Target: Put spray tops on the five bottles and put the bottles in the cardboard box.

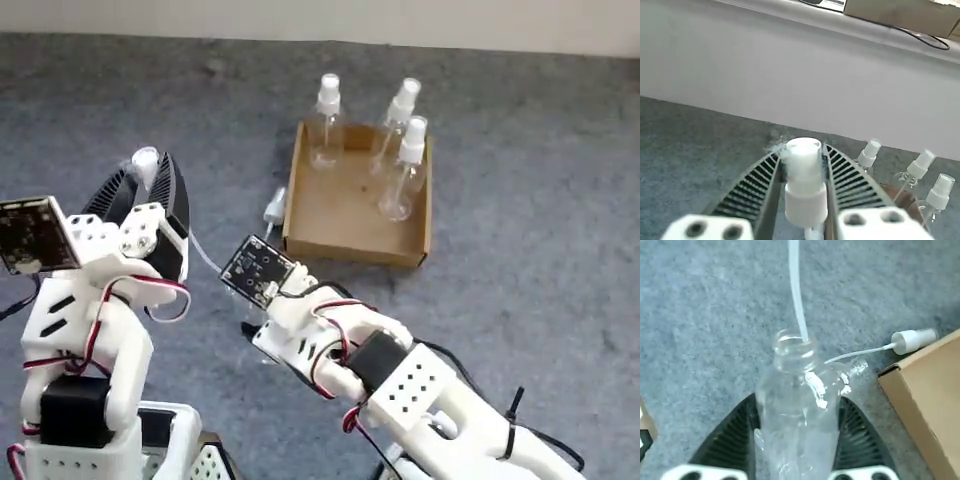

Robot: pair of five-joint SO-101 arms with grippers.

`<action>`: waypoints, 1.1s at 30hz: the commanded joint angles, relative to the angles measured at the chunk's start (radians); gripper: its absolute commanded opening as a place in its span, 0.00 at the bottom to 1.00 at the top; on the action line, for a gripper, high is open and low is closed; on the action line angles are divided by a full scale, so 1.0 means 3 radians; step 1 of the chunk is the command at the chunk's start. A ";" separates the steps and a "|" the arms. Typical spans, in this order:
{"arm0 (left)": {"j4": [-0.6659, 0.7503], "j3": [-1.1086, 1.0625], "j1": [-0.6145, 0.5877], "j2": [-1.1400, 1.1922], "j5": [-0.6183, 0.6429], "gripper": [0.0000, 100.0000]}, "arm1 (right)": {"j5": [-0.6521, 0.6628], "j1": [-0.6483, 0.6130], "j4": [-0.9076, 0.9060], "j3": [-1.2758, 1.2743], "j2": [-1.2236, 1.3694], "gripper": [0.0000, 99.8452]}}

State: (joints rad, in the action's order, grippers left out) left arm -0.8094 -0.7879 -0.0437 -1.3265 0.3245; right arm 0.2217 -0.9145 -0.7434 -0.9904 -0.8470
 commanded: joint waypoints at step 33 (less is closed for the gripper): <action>-0.0256 -0.0928 0.0816 -0.0054 -0.0015 0.00 | -0.0619 0.0448 0.0299 0.0882 -0.0084 0.00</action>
State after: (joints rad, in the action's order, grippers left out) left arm -0.8707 -1.0273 0.1649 -1.3495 0.3307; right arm 0.0529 -0.8592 -0.6836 -0.8339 -0.8408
